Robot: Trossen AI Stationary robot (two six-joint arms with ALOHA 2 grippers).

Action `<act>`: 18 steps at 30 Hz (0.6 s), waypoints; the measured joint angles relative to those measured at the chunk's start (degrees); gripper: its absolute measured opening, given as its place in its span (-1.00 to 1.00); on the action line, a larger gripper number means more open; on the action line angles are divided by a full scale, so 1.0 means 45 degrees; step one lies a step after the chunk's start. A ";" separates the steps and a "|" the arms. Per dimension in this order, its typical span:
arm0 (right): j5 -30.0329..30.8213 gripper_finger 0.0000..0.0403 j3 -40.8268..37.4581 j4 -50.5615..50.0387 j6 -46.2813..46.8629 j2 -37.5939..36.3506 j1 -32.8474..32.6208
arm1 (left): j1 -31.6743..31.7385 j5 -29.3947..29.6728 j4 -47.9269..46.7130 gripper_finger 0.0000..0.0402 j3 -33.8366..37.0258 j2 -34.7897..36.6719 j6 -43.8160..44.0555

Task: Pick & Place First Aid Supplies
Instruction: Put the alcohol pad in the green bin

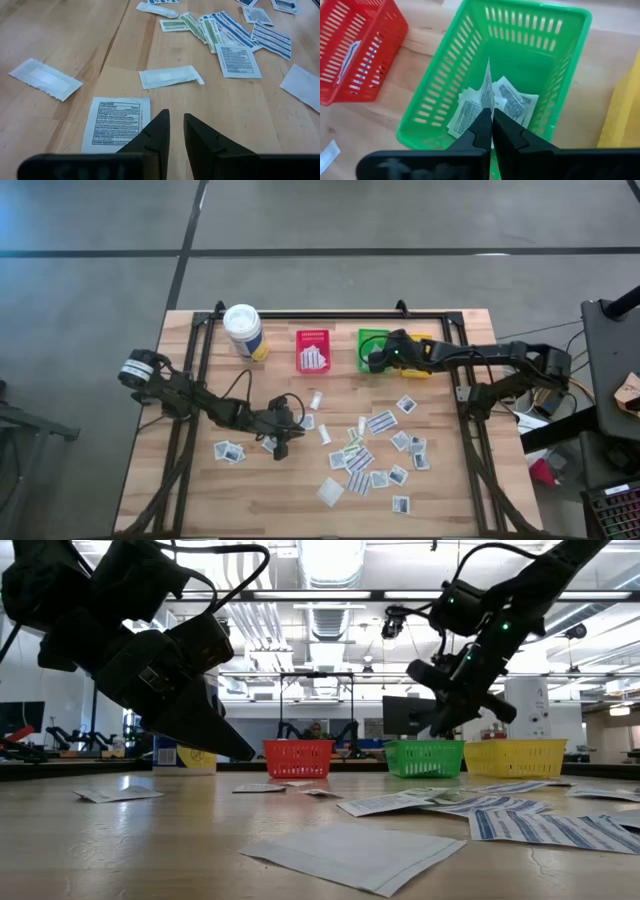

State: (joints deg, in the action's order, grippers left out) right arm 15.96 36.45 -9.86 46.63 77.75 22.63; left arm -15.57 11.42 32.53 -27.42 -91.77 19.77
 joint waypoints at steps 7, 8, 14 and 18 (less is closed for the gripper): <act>-0.0022 -0.96 0.0014 0.0046 -0.0025 0.0272 -0.0019 | 0.0005 0.0000 -0.0002 -0.68 0.0000 0.0000 -0.0005; -0.0027 -0.96 0.0014 0.0051 -0.0029 0.0283 -0.0019 | 0.0005 0.0000 0.0000 -0.68 0.0000 0.0000 -0.0007; -0.0279 -0.93 0.0014 0.0066 -0.0069 0.0323 -0.0014 | 0.0005 0.0000 0.0000 -0.68 0.0000 0.0000 -0.0005; -0.0289 -0.82 0.0014 0.0075 -0.0131 0.0323 0.0038 | 0.0005 0.0000 0.0000 -0.68 0.0000 0.0000 -0.0010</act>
State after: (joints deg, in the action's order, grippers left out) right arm 14.66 36.51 -9.52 46.04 79.20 22.80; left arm -15.55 11.42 32.53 -27.42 -91.77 19.73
